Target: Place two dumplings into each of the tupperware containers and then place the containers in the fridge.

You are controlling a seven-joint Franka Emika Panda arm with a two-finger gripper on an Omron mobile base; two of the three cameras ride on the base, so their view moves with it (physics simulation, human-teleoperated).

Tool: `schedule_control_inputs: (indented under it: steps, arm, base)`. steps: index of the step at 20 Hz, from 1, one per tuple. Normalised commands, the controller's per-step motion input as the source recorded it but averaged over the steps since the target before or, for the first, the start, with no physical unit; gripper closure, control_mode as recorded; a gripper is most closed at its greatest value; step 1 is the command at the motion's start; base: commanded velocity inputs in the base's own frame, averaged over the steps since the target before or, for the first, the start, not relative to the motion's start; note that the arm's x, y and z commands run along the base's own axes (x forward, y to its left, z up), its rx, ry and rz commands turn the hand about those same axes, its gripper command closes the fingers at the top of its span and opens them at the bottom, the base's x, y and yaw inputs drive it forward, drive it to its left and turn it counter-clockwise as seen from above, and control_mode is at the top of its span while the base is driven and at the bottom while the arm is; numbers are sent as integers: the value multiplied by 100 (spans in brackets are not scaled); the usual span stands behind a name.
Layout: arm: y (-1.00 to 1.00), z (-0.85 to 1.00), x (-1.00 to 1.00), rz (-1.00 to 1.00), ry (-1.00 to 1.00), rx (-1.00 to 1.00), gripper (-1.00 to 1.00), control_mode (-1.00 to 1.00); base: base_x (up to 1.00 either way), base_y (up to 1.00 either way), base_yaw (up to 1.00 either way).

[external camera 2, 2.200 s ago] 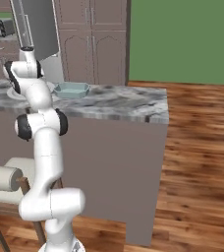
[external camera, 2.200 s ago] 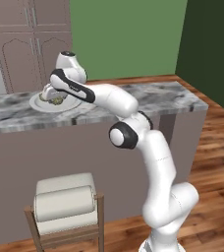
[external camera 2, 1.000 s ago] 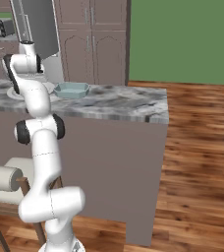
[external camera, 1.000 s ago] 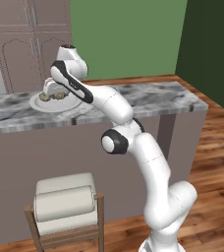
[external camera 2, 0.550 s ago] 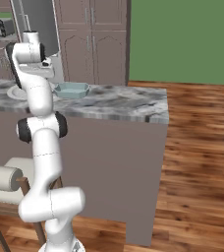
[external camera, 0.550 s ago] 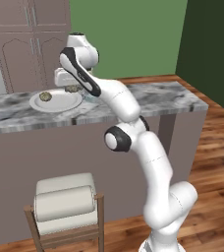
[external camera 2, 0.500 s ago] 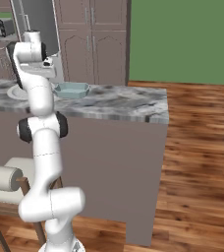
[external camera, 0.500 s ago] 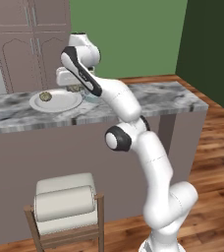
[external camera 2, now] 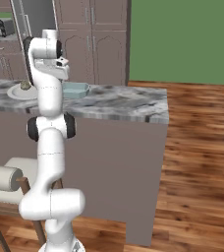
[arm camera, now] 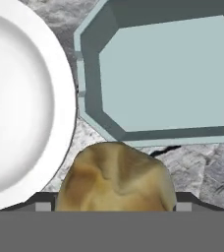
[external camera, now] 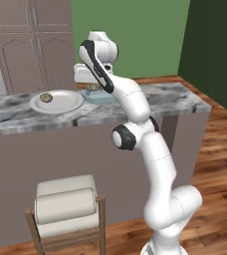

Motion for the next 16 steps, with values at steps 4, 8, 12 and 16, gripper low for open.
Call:
schedule_control_inputs:
  steps: [4,8,12,16]
  arm:
    - [-16,0,28,-21,9,0,100,-100]
    - [-5,-6,39,-17,8,0,100,-100]
    - [-4,-9,37,-12,8,0,100,-100]
    - [-6,-13,23,-10,5,0,100,-100]
  base:
    - [0,0,0]
    - [0,0,0]
    - [0,0,0]
    - [0,0,0]
